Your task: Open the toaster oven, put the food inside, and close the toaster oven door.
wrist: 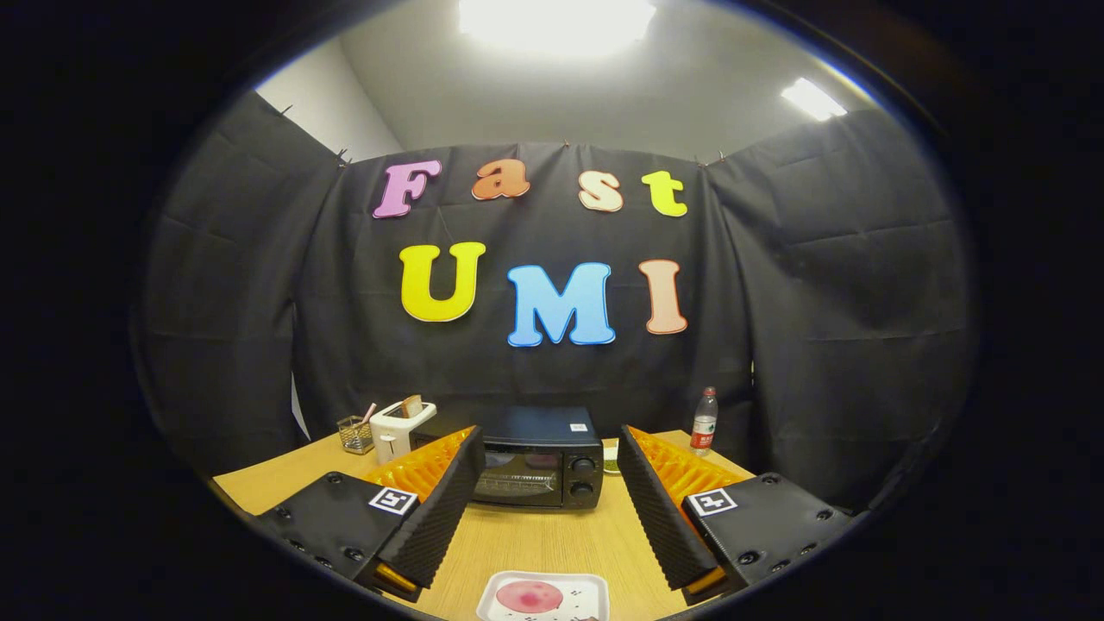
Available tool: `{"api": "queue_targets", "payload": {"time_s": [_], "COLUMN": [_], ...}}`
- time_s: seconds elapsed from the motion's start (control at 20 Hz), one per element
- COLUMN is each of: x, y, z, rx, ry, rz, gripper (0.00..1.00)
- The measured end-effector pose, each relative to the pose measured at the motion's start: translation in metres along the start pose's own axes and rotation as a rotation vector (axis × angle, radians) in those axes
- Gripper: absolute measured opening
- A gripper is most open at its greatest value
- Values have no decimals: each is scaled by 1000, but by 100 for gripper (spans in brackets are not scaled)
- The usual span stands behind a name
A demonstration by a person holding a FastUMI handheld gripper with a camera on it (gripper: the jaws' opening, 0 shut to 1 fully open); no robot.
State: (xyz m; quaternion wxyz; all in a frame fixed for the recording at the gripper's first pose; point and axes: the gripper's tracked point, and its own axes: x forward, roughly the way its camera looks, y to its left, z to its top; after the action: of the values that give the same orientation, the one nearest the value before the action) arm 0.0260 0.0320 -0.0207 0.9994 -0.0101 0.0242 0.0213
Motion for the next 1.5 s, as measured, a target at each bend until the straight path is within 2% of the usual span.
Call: {"api": "queue_targets", "payload": {"time_s": [0.5,1.0,1.5], "x": [92,197,240], "y": [44,81,104], "z": [-3,-54,-114], "rx": [77,95,10], "ry": [6,100,201], "rz": [57,52,27], "gripper": [98,97,97]}}
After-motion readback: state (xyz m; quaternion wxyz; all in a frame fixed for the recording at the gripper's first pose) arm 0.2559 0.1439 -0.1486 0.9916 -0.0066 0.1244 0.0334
